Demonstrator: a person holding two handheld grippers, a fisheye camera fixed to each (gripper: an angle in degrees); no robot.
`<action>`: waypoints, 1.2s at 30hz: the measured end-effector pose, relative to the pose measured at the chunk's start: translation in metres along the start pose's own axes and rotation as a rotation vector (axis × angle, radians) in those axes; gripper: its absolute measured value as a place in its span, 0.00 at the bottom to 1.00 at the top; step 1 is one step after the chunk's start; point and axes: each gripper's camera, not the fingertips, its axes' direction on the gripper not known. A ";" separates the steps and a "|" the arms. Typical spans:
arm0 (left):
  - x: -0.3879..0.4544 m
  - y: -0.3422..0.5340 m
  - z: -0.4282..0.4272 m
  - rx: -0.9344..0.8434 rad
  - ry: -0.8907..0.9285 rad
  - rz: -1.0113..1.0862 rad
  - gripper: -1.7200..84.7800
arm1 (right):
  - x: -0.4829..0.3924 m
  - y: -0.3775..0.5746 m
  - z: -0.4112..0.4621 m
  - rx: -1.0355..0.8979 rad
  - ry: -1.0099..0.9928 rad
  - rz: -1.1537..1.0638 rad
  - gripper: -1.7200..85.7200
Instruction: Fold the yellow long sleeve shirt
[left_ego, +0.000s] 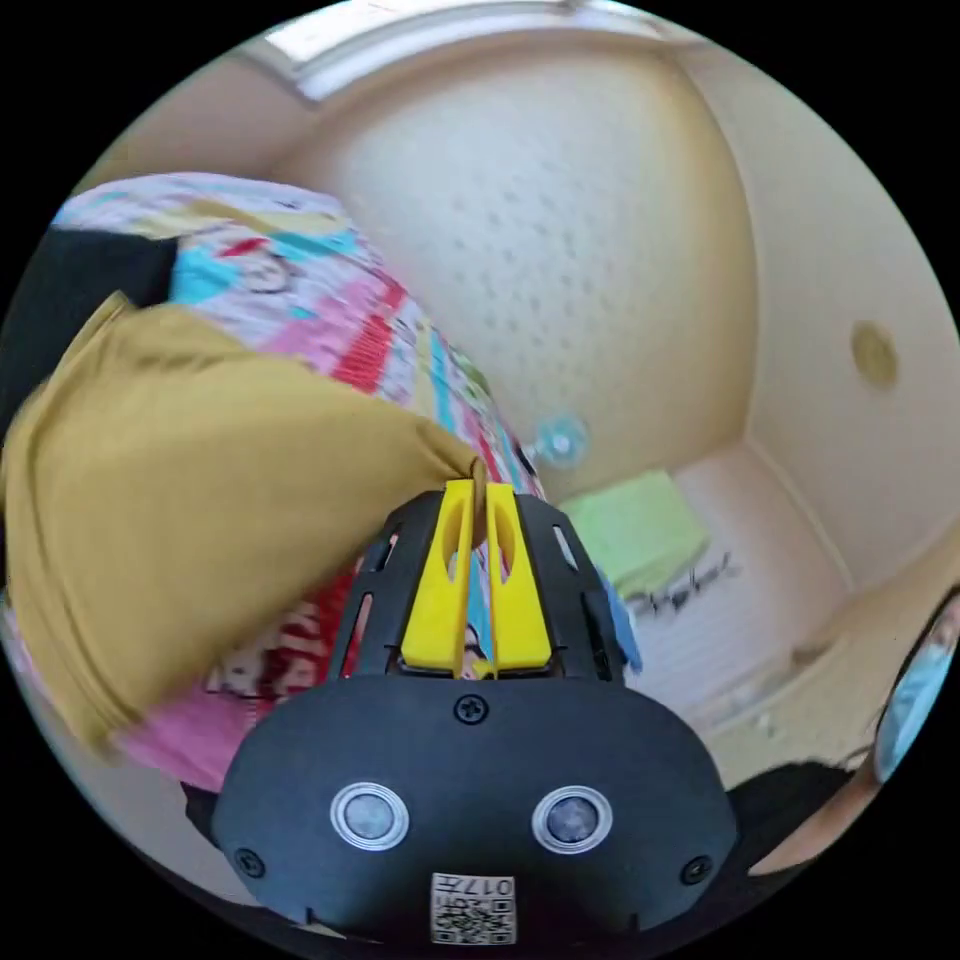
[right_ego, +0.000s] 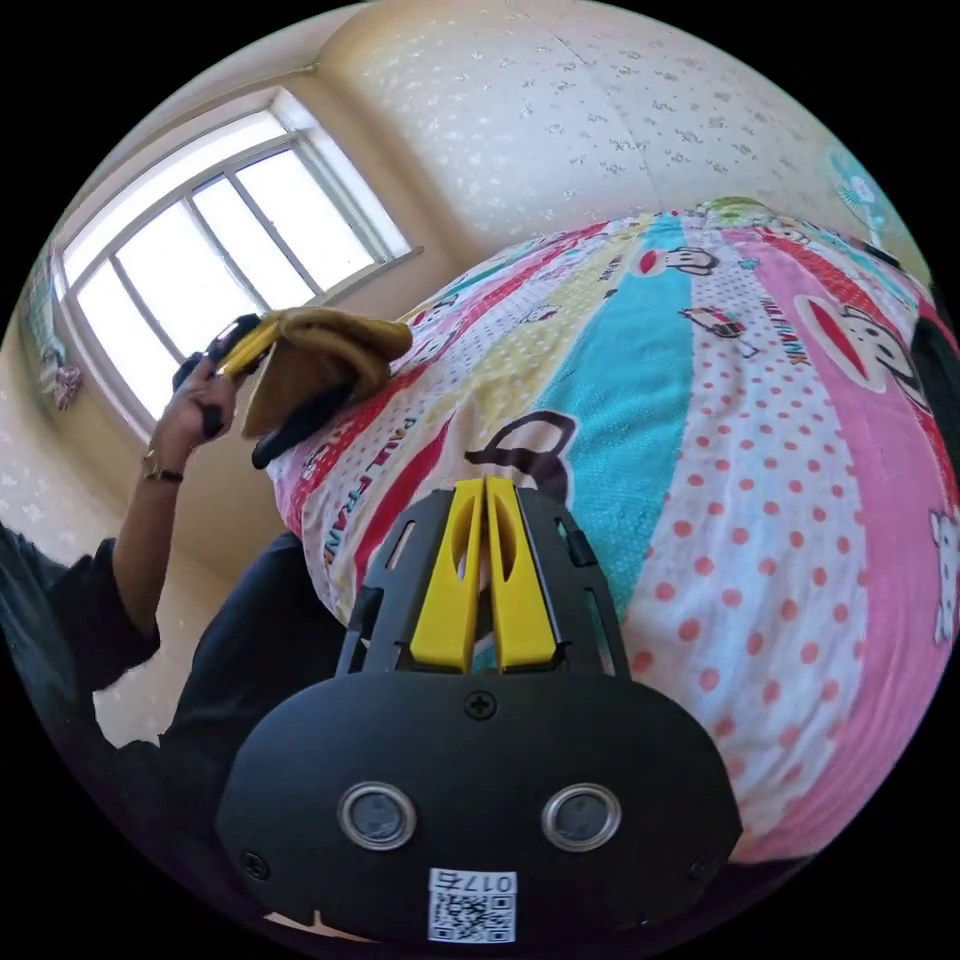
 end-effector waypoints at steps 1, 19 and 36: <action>0.033 0.016 0.028 -0.097 0.031 0.116 0.03 | 0.000 0.003 -0.011 0.027 0.014 0.013 0.03; 0.039 0.175 0.037 -0.415 -0.394 0.123 0.18 | 0.006 0.067 -0.181 0.118 0.046 0.070 0.05; 0.181 0.063 0.030 -0.423 0.485 0.277 0.05 | -0.123 0.121 -0.345 0.237 -0.146 -0.280 0.23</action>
